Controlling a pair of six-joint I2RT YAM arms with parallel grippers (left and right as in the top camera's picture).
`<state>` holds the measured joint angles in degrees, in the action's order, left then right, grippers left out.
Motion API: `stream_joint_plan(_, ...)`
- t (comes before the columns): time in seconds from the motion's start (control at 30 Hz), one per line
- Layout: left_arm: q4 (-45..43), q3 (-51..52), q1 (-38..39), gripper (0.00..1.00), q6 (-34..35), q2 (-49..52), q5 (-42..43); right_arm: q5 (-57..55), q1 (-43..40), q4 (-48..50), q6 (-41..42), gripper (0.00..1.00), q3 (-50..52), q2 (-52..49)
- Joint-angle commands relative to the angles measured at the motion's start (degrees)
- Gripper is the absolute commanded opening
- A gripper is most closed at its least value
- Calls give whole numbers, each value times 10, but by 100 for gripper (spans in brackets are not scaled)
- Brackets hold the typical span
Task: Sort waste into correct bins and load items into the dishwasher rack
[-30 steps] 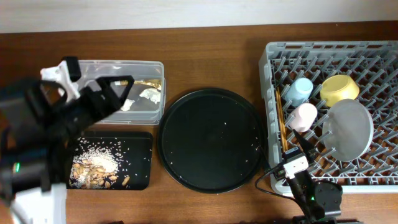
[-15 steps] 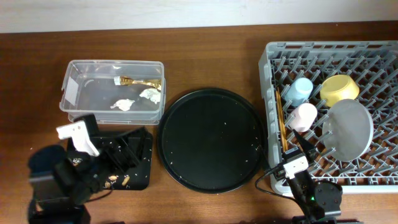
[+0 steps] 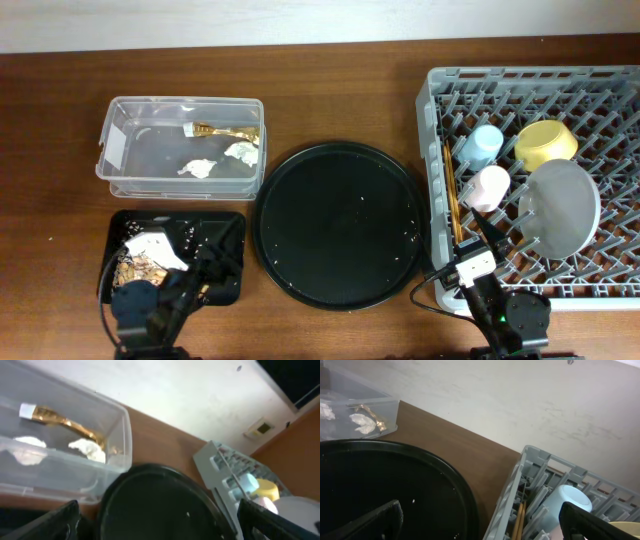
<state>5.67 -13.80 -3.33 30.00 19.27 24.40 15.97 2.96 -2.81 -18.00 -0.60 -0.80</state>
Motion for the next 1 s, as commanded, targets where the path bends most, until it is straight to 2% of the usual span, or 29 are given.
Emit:
stream_joint_plan(0.0, -54, 72, 3, 99, -1, -18, -29, -1, -5, -4, 3, 98, 3, 5)
stream_joint_plan(0.3, -58, 132, 3, 99, -1, -63, -64, -1, -5, -4, 3, 98, 3, 5)
stream_joint_plan(0.47, -22, 133, 16, 99, -2, -86, -112, -1, -5, -4, 3, 98, 3, 5)
stream_joint_plan(0.53, -21, 133, 28, 99, -30, -93, -125, -1, -5, -4, 3, 98, 3, 5)
stream_joint_plan(0.63, -21, 133, 45, 99, -125, -104, -127, -1, -5, -4, 3, 98, 3, 5)
stream_joint_plan(0.7, -19, 133, 55, 99, -160, -111, -143, -1, -5, -4, 3, 99, 3, 5)
stream_joint_plan(0.97, -9, 133, 67, 99, -169, -171, -243, -1, -5, -4, 3, 98, 3, 5)
